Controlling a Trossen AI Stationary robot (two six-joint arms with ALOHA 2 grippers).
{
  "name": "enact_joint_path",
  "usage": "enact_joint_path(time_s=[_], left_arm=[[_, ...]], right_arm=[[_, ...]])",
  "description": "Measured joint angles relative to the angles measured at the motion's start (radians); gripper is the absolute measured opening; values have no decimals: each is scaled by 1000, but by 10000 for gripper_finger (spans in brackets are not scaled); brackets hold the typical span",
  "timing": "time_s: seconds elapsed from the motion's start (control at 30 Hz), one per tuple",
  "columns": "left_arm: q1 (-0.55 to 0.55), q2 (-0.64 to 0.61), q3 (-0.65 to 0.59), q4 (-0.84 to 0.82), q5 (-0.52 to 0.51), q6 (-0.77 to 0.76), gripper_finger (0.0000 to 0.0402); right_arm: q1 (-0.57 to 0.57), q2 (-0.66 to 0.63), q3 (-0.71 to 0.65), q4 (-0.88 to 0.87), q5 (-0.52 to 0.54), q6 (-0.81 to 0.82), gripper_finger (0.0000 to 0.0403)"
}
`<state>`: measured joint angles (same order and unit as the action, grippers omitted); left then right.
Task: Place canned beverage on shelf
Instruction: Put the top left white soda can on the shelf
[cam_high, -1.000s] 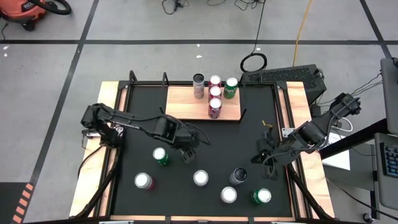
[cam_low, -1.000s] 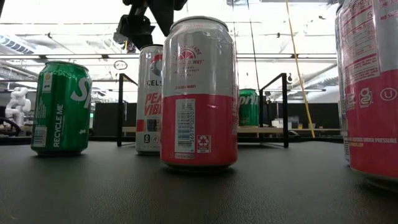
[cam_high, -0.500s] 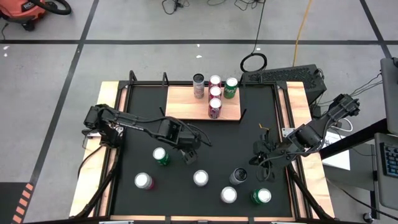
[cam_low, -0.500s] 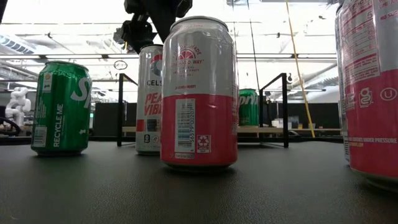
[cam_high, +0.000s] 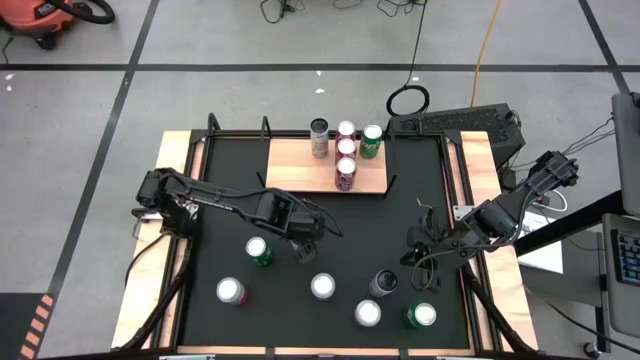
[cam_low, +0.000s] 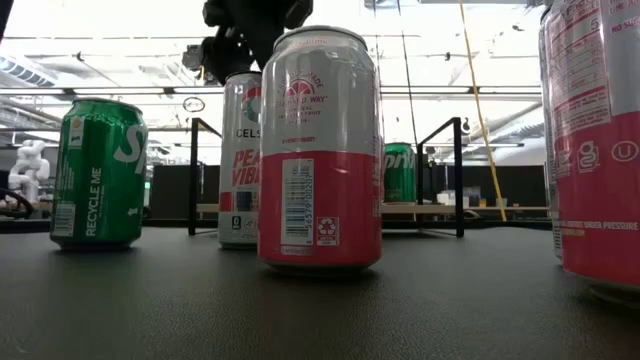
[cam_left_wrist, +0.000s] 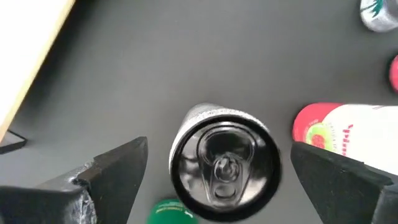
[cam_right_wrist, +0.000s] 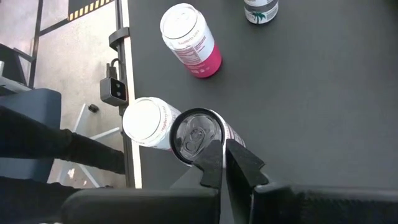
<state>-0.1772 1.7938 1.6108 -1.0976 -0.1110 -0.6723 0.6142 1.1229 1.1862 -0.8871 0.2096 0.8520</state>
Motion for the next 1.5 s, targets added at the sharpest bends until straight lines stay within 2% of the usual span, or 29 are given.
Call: enact_joint_path(time_s=[0.13,0.6,0.7,1.13,1.5], left_arm=[[0,12,-1,-3,53,6,397],[7,38,-1,-8,57,20,395],[7,38,-1,-10,75,29,377],[15,38,-1,-12,79,94,248],[34,26,-1,-15,119,95,246]], right_arm=[[0,0,0,0,0,0,0],[0,0,0,0,3,0,0],[0,0,0,0,3,-2,0],[0,0,0,8,11,56,0],[-34,0,0,39,33,71,0]])
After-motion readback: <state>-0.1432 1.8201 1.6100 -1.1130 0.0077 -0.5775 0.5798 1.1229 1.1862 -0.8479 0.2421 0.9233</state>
